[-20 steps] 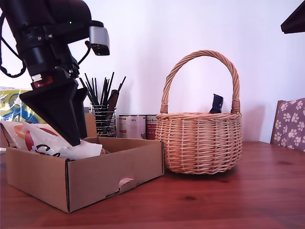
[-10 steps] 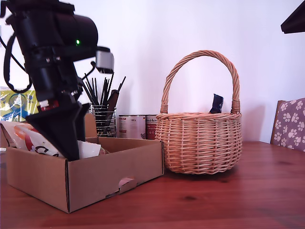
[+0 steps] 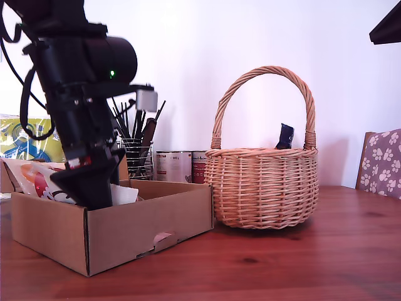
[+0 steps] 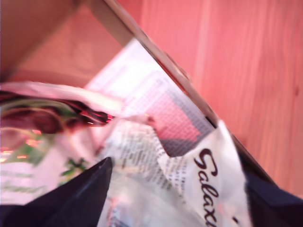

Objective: Move the bags of Easter eggs from the cardboard box on the left into the woven basket on the right side.

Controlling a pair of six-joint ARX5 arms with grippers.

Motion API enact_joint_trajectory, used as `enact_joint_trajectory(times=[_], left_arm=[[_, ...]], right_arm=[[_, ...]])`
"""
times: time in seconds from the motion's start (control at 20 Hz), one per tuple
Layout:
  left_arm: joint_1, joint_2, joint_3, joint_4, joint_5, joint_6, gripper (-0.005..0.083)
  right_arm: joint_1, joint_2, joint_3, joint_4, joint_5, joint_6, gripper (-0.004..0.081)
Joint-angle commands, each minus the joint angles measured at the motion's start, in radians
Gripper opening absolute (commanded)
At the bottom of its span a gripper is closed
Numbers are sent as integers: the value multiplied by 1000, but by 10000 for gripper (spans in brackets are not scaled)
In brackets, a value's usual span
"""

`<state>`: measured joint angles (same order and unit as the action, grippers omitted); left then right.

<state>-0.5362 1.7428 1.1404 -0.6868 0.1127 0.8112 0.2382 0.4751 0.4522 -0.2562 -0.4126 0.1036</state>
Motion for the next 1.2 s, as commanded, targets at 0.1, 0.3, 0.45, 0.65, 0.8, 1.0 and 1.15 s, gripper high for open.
enact_joint_trajectory(times=[0.1, 0.3, 0.45, 0.65, 0.8, 1.0, 1.15], left_arm=[[4, 37, -13, -2, 0, 3, 414], [1, 10, 2, -58, -14, 8, 40], [-1, -19, 11, -58, -44, 8, 23], [-1, -100, 29, -48, -76, 8, 23], [-1, -163, 56, -42, -80, 8, 23], [-1, -228, 102, -5, -55, 0, 21], [-7, -246, 131, 102, 61, -31, 21]], right_arm=[[6, 0, -3, 1, -5, -5, -12], [6, 0, -3, 3, -5, -5, -12], [6, 0, -3, 4, -5, -5, -12], [6, 0, -3, 4, -5, -5, -12], [6, 0, -3, 4, -5, -5, -12], [6, 0, -3, 4, -5, -5, -12], [6, 0, -3, 3, -5, -5, -12]])
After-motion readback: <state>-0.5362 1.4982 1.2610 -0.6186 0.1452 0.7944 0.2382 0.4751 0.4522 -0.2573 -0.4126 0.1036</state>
